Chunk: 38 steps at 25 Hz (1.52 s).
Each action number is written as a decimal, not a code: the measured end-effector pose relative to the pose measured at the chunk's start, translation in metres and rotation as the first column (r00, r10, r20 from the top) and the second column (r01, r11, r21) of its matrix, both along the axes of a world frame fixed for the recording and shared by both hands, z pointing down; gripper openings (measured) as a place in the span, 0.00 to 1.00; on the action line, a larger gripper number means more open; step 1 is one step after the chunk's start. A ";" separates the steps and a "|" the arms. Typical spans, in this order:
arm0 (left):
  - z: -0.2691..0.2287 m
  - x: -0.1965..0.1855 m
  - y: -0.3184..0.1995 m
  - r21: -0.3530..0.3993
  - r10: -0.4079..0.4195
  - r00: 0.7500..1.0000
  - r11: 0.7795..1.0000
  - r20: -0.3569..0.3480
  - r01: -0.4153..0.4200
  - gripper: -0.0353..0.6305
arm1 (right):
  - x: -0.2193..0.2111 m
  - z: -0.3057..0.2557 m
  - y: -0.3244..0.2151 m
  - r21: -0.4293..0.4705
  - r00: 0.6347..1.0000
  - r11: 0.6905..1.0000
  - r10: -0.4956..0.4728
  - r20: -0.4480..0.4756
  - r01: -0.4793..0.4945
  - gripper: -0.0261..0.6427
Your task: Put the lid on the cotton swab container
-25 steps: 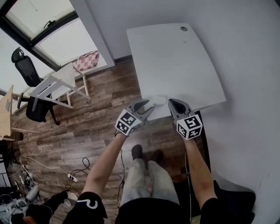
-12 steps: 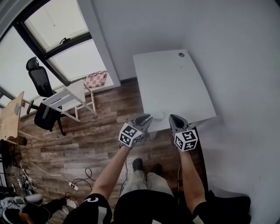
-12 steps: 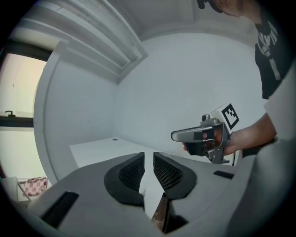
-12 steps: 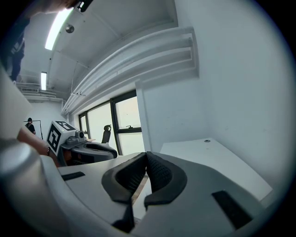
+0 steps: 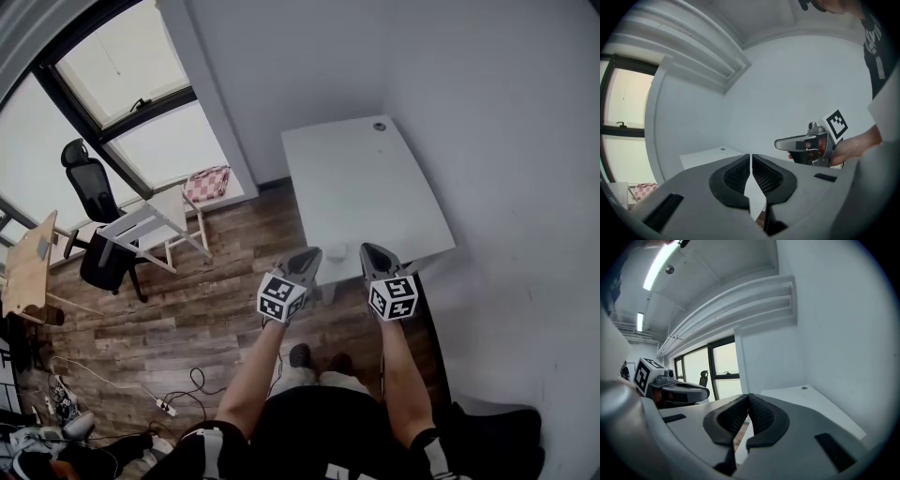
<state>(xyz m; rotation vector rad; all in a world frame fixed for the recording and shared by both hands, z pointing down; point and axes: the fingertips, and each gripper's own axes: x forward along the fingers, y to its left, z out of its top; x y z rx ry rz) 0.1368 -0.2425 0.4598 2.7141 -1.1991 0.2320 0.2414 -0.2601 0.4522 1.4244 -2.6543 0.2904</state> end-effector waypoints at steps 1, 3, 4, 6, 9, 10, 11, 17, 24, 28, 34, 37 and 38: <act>-0.002 0.002 0.002 0.007 -0.007 1.000 1.000 0.004 0.007 0.11 | 0.003 0.000 0.002 0.003 1.000 1.000 0.005 -0.005 -0.005 0.06; -0.008 0.003 0.002 0.019 -0.019 1.000 1.000 0.003 0.019 0.10 | 0.006 -0.004 0.005 0.009 1.000 1.000 0.011 -0.017 -0.011 0.06; -0.012 0.003 0.001 0.023 -0.025 1.000 0.999 0.000 0.025 0.10 | 0.007 -0.007 0.005 0.012 1.000 1.000 0.014 -0.021 -0.013 0.06; -0.019 0.004 -0.002 0.027 -0.031 0.999 0.999 -0.008 0.031 0.10 | 0.009 -0.012 0.006 0.017 0.999 1.000 0.018 -0.027 -0.018 0.06; -0.026 0.007 -0.006 0.027 -0.037 0.999 0.999 -0.019 0.038 0.09 | 0.013 -0.018 0.005 0.034 0.999 0.999 0.031 -0.045 -0.030 0.06; -0.028 0.006 -0.006 0.025 -0.043 0.999 0.999 -0.023 0.043 0.09 | 0.013 -0.020 0.004 0.038 0.998 0.999 0.037 -0.049 -0.035 0.06; -0.030 0.003 -0.007 0.021 -0.050 0.998 0.998 -0.030 0.051 0.09 | 0.013 -0.022 0.003 0.040 0.998 0.998 0.042 -0.049 -0.040 0.06; -0.038 -0.008 -0.010 0.015 -0.088 0.993 0.996 -0.077 0.090 0.09 | 0.016 -0.027 -0.004 0.042 0.997 0.998 0.058 -0.054 -0.055 0.06; -0.039 -0.024 -0.021 0.023 -0.120 0.990 0.992 -0.077 0.122 0.09 | 0.017 -0.030 -0.013 0.047 0.995 0.997 0.064 -0.075 -0.060 0.06; -0.043 -0.035 -0.028 0.030 -0.142 0.987 0.989 -0.076 0.144 0.09 | 0.017 -0.030 -0.016 0.042 0.994 0.997 0.067 -0.087 -0.064 0.06; -0.044 -0.059 -0.039 0.036 -0.192 0.978 0.980 -0.082 0.196 0.09 | 0.019 -0.026 -0.020 0.041 0.993 0.997 0.073 -0.096 -0.069 0.06; -0.045 -0.069 -0.039 0.034 -0.207 0.974 0.977 -0.088 0.211 0.09 | 0.018 -0.028 -0.020 0.041 0.992 0.996 0.078 -0.094 -0.075 0.06; -0.045 -0.071 -0.040 0.034 -0.209 0.974 0.976 -0.090 0.213 0.09 | 0.017 -0.029 -0.020 0.041 0.993 0.996 0.080 -0.092 -0.076 0.06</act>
